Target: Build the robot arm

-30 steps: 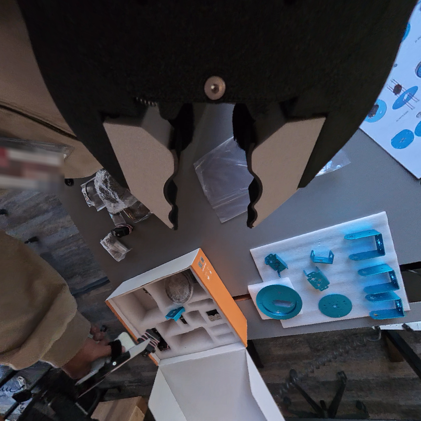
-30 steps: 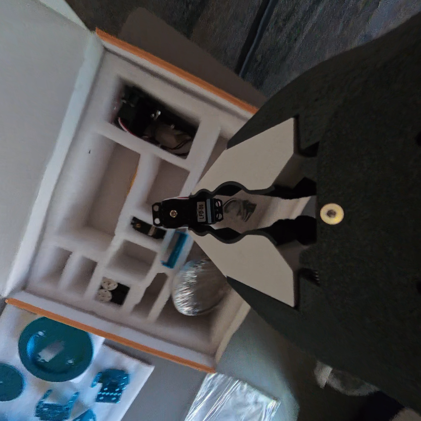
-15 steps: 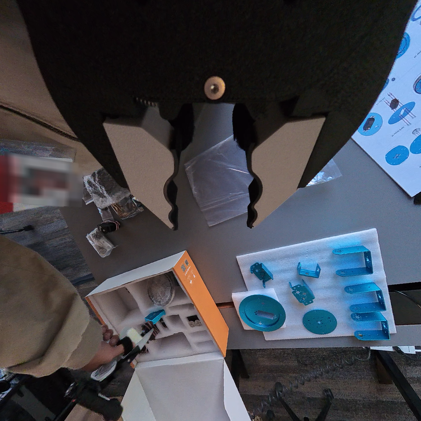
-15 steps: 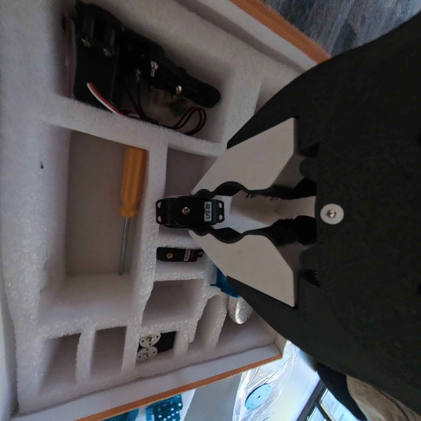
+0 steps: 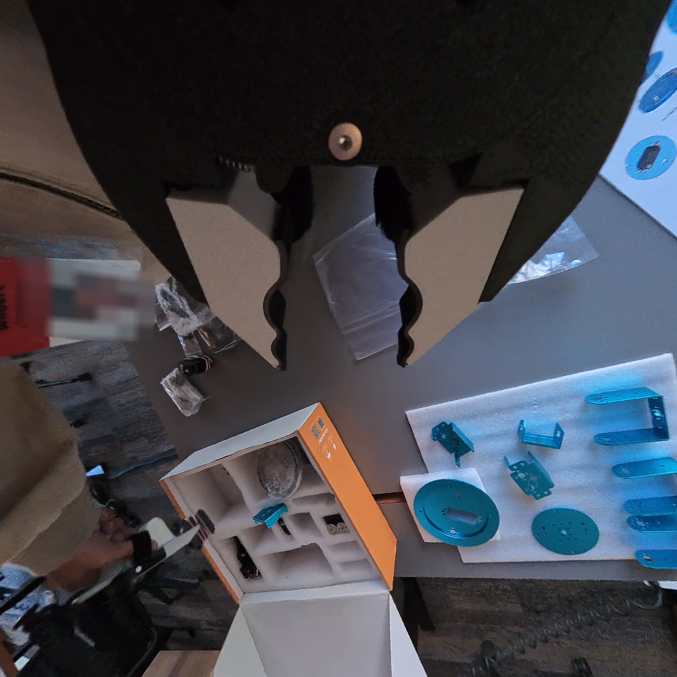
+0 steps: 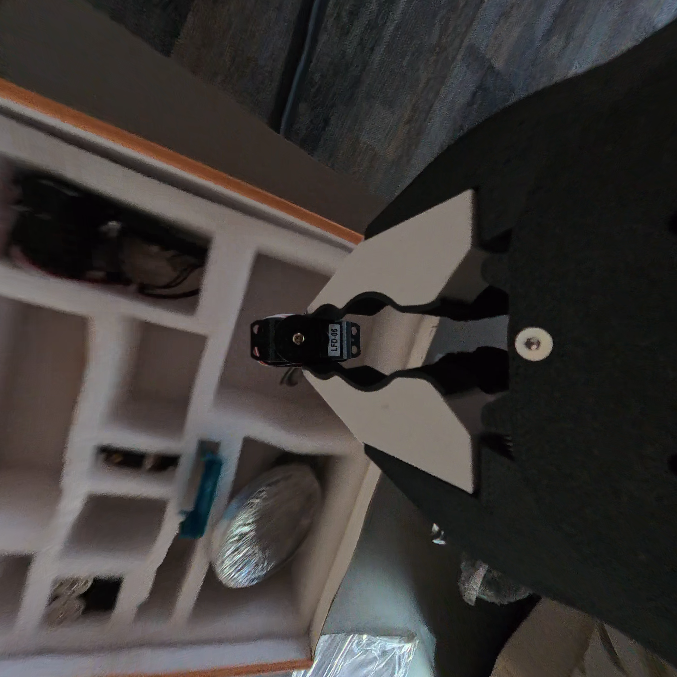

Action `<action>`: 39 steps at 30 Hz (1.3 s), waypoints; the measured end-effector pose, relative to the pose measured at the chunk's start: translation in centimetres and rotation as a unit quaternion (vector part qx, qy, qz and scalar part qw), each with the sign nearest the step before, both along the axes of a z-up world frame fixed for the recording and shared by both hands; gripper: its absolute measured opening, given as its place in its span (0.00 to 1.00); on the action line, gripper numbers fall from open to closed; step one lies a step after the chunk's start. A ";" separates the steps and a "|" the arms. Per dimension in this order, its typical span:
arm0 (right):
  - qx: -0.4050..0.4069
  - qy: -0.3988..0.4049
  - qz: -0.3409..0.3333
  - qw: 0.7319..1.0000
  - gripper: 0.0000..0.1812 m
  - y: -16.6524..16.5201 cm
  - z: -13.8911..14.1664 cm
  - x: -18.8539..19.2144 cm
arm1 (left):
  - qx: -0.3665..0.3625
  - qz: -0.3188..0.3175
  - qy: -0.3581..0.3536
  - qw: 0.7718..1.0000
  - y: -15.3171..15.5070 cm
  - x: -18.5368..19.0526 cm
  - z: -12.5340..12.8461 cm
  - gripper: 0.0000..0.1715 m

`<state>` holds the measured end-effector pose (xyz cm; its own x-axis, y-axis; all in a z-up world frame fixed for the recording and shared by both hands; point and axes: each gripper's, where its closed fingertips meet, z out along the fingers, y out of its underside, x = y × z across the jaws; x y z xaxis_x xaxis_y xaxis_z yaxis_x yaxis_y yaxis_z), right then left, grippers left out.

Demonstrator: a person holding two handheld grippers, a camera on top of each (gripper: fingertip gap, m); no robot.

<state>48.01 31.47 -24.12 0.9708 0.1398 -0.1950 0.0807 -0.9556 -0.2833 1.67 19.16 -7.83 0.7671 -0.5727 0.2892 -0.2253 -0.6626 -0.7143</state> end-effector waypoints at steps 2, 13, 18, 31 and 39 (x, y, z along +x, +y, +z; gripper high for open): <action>-0.028 0.007 -0.005 1.000 0.12 -1.8 -1.4 0.2 | -0.007 -0.010 -0.007 1.000 0.0 0.8 -0.2 0.35; -0.059 0.018 -0.021 0.998 0.12 -23.9 -4.5 0.2 | 0.005 -0.030 0.009 0.999 0.2 1.8 0.3 0.35; -0.075 -0.018 -0.051 0.996 0.12 -30.5 -8.3 -2.4 | 0.012 -0.042 0.005 0.999 -0.1 3.0 0.8 0.35; -0.054 -0.026 -0.059 0.996 0.21 -30.5 -9.0 -3.7 | 0.033 -0.064 0.002 0.997 -2.4 4.8 2.5 0.35; -0.013 -0.005 -0.045 0.999 0.32 -27.4 -6.4 -4.1 | 0.045 -0.054 0.000 0.998 -3.5 4.2 3.2 0.35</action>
